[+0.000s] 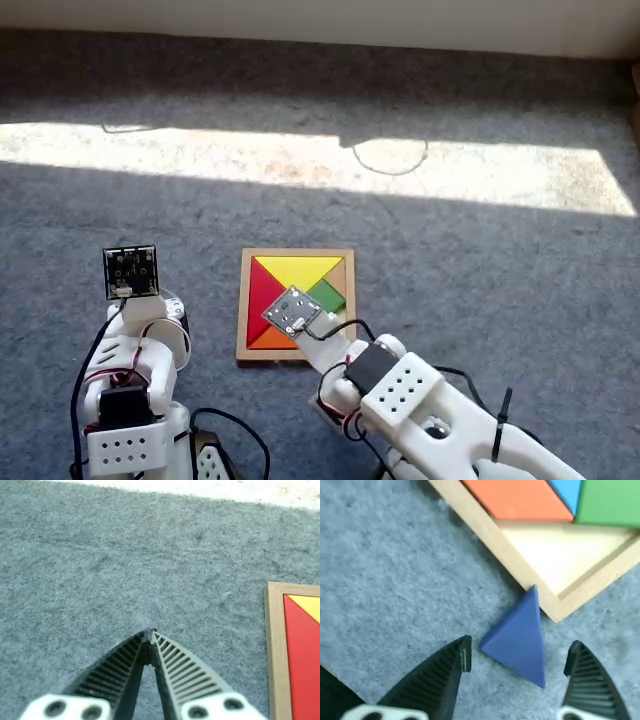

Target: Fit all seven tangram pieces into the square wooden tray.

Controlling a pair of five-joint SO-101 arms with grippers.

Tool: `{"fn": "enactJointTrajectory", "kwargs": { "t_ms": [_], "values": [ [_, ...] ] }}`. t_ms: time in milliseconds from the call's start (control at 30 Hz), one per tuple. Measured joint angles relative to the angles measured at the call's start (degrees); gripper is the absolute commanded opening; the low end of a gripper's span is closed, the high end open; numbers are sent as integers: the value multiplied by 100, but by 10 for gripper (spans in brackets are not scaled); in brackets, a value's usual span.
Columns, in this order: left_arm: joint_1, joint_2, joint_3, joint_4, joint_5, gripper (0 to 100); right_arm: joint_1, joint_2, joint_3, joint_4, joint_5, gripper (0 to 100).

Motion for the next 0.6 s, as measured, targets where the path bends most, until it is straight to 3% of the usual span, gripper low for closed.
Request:
{"fn": "enactJointTrajectory", "kwargs": {
  "t_ms": [167, 300, 600],
  "values": [
    [0, 0, 0, 0, 0, 6, 0, 0, 571, -334, 0, 283],
    [0, 0, 0, 0, 0, 6, -9, -9, 615, -378, 0, 196],
    [0, 0, 0, 0, 0, 6, 44, -53, 703, -782, -9, 162]
  ]
}}
